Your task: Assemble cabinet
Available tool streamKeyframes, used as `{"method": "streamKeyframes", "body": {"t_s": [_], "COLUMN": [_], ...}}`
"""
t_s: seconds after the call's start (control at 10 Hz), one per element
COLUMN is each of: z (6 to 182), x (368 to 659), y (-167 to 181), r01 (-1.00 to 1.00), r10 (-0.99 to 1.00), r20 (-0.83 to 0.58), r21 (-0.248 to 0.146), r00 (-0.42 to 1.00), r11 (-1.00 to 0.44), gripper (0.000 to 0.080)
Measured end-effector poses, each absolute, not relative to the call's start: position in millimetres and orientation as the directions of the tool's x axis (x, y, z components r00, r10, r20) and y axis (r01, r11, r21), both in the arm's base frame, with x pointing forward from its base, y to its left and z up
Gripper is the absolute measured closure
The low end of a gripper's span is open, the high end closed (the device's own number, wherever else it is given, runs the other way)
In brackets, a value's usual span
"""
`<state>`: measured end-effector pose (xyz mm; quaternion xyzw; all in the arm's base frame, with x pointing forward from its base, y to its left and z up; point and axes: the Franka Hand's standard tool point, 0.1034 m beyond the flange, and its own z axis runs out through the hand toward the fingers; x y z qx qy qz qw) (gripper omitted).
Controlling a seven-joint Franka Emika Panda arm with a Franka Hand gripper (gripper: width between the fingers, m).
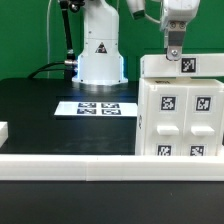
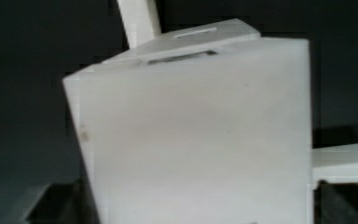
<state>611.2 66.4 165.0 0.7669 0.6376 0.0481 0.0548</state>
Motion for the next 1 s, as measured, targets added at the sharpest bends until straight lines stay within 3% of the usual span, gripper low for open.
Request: {"method": "streamKeyframes", "body": {"t_s": [0.6, 1.0], "z": [164.8, 165.0], "x": [611.1, 609.4], "y": [65.6, 68.1], "r01": [0.964, 0.872], "r10": [0.975, 0.881], "r20": [0.009, 0.046], "r21": [0.144, 0.13], "r00": [0.223, 0.471], "r11": [-0.222, -0.473], "gripper": [0.0239, 0.0239]}}
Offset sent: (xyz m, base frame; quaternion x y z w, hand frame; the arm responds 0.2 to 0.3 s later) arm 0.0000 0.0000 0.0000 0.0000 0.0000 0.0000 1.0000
